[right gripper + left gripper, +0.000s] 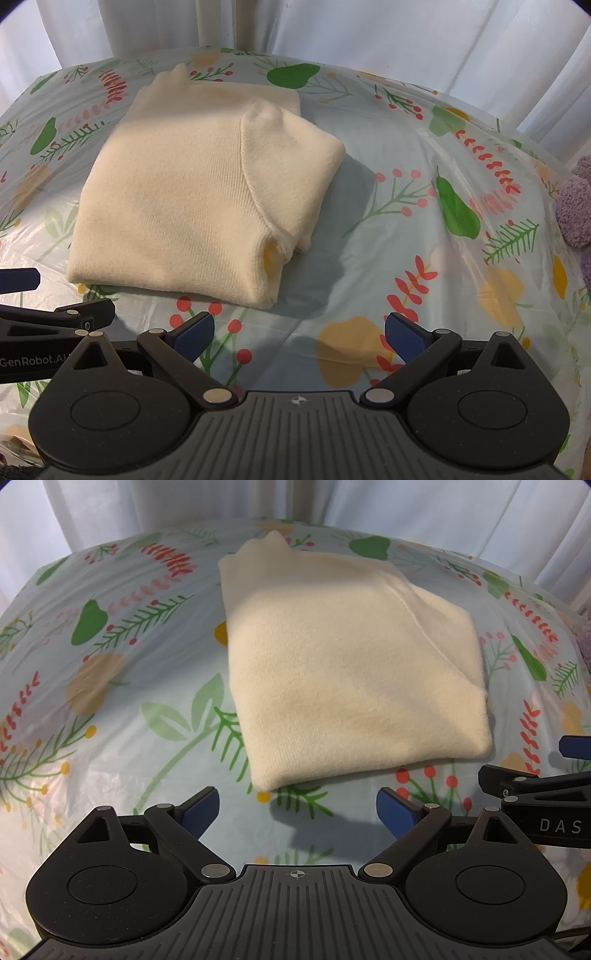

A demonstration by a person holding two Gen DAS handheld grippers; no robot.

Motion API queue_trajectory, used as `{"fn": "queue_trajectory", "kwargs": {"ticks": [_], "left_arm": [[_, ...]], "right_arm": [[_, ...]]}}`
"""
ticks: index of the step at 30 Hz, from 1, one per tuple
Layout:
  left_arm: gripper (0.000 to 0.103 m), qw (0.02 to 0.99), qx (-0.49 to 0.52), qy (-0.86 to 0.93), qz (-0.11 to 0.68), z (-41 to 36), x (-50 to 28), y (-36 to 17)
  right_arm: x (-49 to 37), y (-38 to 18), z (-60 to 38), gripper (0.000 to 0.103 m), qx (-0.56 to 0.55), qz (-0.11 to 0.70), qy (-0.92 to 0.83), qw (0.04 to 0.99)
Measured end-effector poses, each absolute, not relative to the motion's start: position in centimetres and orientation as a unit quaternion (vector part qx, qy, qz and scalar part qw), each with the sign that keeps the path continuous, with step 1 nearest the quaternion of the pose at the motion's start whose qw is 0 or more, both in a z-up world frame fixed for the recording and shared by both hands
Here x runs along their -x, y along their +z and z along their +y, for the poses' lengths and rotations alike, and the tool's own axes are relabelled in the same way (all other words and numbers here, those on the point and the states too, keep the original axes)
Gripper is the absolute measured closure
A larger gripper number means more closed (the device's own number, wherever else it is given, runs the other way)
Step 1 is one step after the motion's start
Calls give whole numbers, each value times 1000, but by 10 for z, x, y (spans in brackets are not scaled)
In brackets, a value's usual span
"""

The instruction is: Fold small clothes

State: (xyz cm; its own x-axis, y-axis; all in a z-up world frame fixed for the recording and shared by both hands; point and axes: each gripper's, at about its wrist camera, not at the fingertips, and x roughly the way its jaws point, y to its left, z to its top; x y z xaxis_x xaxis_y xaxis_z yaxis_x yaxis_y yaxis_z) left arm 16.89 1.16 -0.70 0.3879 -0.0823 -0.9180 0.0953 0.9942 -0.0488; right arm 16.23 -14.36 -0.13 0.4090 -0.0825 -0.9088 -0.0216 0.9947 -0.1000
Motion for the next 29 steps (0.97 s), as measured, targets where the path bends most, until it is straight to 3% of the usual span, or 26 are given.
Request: {"fn": "queue_trajectory", "kwargs": {"ticks": [29], "left_arm": [[7, 827, -29, -41, 560, 7, -163, -10]], "right_arm": [[-161, 3, -144, 4, 53, 536, -25, 842]]}}
